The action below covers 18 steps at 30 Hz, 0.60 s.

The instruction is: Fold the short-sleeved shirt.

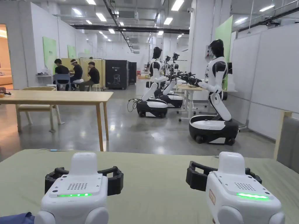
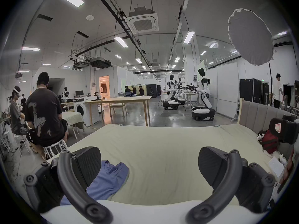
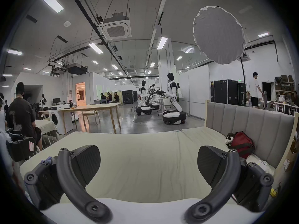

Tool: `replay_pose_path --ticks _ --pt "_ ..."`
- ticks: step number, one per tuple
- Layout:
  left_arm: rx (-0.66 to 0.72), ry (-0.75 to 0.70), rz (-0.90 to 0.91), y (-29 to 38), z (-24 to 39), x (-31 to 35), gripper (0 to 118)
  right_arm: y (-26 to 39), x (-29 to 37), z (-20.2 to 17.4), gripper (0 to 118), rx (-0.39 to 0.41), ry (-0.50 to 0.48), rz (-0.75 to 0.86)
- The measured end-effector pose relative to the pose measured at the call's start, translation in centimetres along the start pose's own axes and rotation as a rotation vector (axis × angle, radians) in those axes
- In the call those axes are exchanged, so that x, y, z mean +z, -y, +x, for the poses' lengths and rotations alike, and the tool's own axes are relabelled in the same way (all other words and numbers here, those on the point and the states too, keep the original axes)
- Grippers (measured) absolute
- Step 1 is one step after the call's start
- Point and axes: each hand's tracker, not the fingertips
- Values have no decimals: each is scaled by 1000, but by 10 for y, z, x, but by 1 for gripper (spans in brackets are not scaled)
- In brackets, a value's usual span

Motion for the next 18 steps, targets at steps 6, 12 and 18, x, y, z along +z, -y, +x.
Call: replay_pose_path --ticks 6,12,18 --pt "72 11 -6 2 -6 -2 117 -2 4 3 118 -26 -6 -4" --pt "1 7 16 -2 -2 -3 117 -3 -5 1 118 10 -25 -9" --pt "-973 -44 188 -3 40 -17 117 17 -28 -35 118 1008 35 102"
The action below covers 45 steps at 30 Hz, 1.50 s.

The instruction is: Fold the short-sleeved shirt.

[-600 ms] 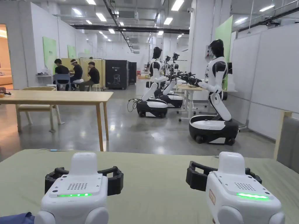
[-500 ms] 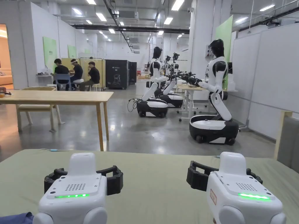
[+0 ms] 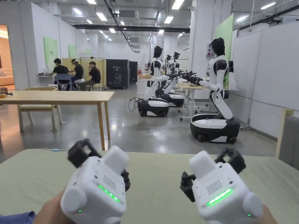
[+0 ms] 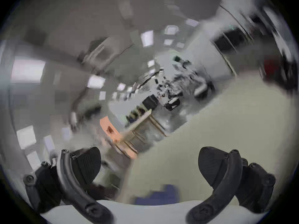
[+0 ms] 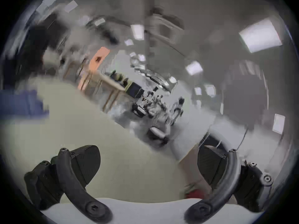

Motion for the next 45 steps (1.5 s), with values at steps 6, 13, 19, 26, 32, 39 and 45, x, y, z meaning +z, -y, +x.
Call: replay_pose_path --ticks 6,13,19,26,32,39,45 --pt "-1035 -182 187 33 76 -4 117 57 -3 -88 118 1040 -90 64" --pt "-22 59 -21 13 11 -26 117 9 -7 -15 118 168 5 -85" --pt "915 101 -22 13 -63 -16 117 9 2 58 118 -1001 -208 -30" --pt "946 161 -78 18 -50 -14 117 22 -3 40 118 -1046 -194 -113" --pt "1063 177 -114 28 -50 -17 117 17 -1 41 118 -1017 -164 -104" --pt "998 155 -126 22 -40 -16 117 8 14 38 118 -990 -187 -103" --pt "909 223 -146 17 -33 -12 0 6 14 39 1 -970 -165 -121"
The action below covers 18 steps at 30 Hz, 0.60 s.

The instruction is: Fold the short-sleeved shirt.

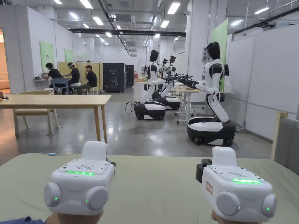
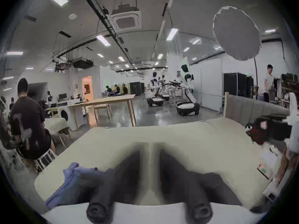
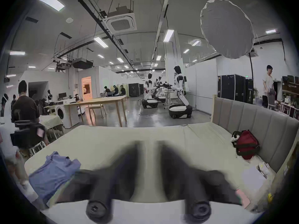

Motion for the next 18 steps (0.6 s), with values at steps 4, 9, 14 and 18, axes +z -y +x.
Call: replay_pose_path --ticks 4,9,14,18 --pt "-5 20 -10 4 1 1 0 2 0 -1 1 22 -24 8" --pt "5 33 1 10 -2 1 0 1 6 -6 1 43 -38 16" --pt "44 -21 -24 26 -43 17 0 8 3 -44 1 74 -121 14" --pt "101 -154 -73 52 -108 30 0 26 -12 -109 1 92 -266 -20"
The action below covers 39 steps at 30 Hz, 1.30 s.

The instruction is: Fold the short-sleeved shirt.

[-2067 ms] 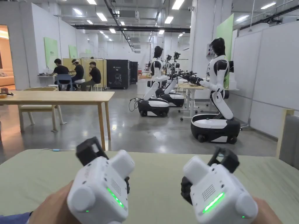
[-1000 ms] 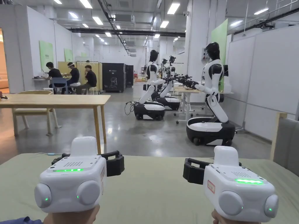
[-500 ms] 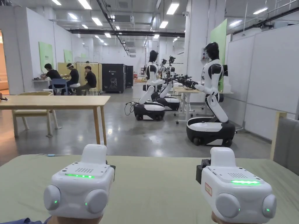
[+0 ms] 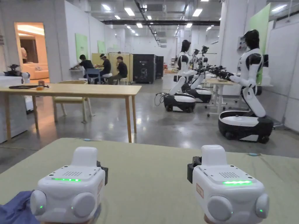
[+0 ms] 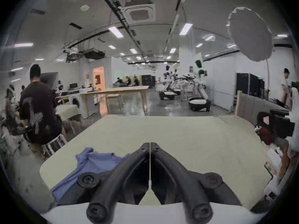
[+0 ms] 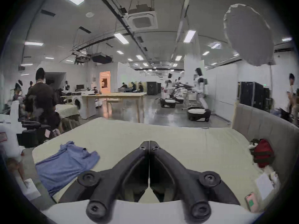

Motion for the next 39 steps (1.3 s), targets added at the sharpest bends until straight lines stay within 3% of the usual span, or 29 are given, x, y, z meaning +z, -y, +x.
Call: replay_pose_path --ticks 5,8,11,15,16,17,18,19,20,24,30,31,33,34,35,36,37,38,39 --pt "63 -198 -100 35 -107 -4 0 26 -38 -96 1 20 -214 -55" --pt "68 -261 -145 49 -150 -9 0 37 -50 -135 1 44 -284 -75" --pt "52 -255 -250 65 -170 -25 0 46 -62 -149 1 40 -310 -106" --pt "85 -146 -477 96 -181 -95 0 58 -69 -143 1 52 -305 -125" --pt "94 -118 -520 105 -182 -116 5 61 -72 -139 1 57 -294 -133" --pt "113 -80 -568 113 -183 -140 18 65 -75 -136 1 62 -282 -141" --pt "97 -66 -598 120 -180 -164 49 68 -79 -131 1 64 -269 -150" --pt "78 -52 -638 126 -177 -187 104 74 -84 -124 1 66 -252 -163" --pt "82 -41 -695 132 -174 -209 118 78 -87 -119 1 67 -237 -174" --pt "79 -22 -755 155 -160 -286 115 86 -87 -99 1 52 -173 -222" --pt "37 -54 -879 197 -139 -302 116 108 -96 -75 1 37 -114 -284" --pt "5 -75 -879 204 -139 -300 117 110 -99 -73 1 31 -111 -291" --pt "67 -87 -798 198 -147 -300 116 112 -99 -69 1 36 -103 -295" --pt "74 -106 -806 195 -148 -300 111 112 -98 -68 1 37 -102 -294" --pt "60 -114 -748 188 -151 -294 94 111 -99 -67 1 37 -101 -293" --pt "96 -112 -794 189 -152 -287 62 110 -98 -65 1 36 -100 -293" --pt "85 -148 -780 185 -149 -278 6 109 -96 -63 1 32 -99 -292" --pt "72 -171 -776 186 -155 -276 1 108 -94 -61 1 25 -100 -290" --pt "157 -94 -793 189 -159 -277 1 108 -93 -58 1 16 -101 -285"
